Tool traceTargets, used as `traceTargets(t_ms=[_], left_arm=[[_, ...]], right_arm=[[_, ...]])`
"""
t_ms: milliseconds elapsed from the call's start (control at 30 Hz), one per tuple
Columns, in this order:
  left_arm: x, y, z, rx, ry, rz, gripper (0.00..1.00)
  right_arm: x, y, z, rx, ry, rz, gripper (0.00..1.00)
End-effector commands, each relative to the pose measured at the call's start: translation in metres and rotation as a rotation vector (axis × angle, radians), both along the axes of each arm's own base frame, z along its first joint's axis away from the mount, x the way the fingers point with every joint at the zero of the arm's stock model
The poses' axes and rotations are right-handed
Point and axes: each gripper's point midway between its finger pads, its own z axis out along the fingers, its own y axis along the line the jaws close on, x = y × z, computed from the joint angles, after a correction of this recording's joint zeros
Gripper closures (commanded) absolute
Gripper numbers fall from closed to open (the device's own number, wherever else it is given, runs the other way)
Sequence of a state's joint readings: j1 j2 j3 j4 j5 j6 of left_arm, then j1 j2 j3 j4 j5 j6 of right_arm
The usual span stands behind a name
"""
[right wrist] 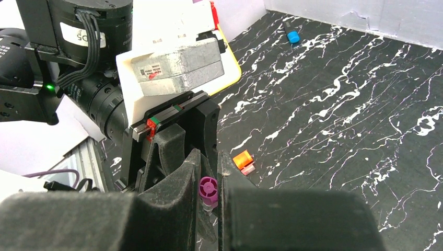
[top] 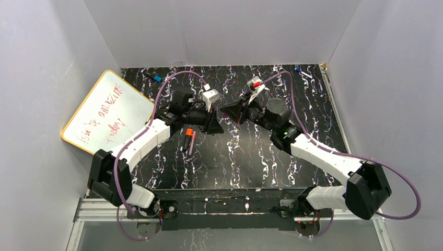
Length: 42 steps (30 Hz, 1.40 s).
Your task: Insert the pens into the pen caps
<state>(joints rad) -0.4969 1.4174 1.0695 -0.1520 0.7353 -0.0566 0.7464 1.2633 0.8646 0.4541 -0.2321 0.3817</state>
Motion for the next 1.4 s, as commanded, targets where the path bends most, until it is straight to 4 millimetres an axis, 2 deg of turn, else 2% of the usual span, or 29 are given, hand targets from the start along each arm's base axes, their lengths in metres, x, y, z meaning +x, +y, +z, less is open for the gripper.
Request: traceTargets(t_ms=[0,100,200,333,467,600,700,800,1133,1367], left_arm=[[0.075,0.004,0.166,-0.26,-0.482,0.217,1.0],[0.074,0.004,0.171,-0.277,-0.486,0.218,1.0],[0.073,0.003,0.177,-0.288,-0.49,0.213,1.0],[0.074,0.001,0.172,-0.298,-0.473,0.211,1.0],[0.074,0.0,0.177,-0.31,-0.476,0.21,1.0],[0.074,-0.001,0.18,-0.317,-0.476,0.208,1.0],[0.073,0.0,0.18,-0.315,-0.475,0.209,1.0],[0.072,0.0,0.18,-0.322,-0.473,0.212,1.0],[0.071,0.001,0.182,-0.326,-0.475,0.219,1.0],[0.07,0.002,0.173,-0.312,-0.461,0.218,1.0]], right_arm=[[-0.153,0.015,-0.112,-0.256,0.487,0.514,0.99],[-0.158,0.016,-0.118,-0.268,0.501,0.533,0.99],[-0.156,0.015,-0.114,-0.277,0.478,0.523,0.99],[-0.16,0.014,-0.117,-0.28,0.496,0.537,0.99],[-0.157,0.016,-0.101,-0.255,0.466,0.525,0.99],[-0.165,0.016,-0.113,-0.286,0.503,0.558,0.99],[-0.161,0.016,-0.104,-0.268,0.476,0.533,0.99],[-0.168,0.015,-0.118,-0.307,0.516,0.559,0.99],[-0.159,0.013,-0.113,-0.321,0.489,0.497,0.98],[-0.159,0.009,-0.123,-0.359,0.505,0.482,0.98]])
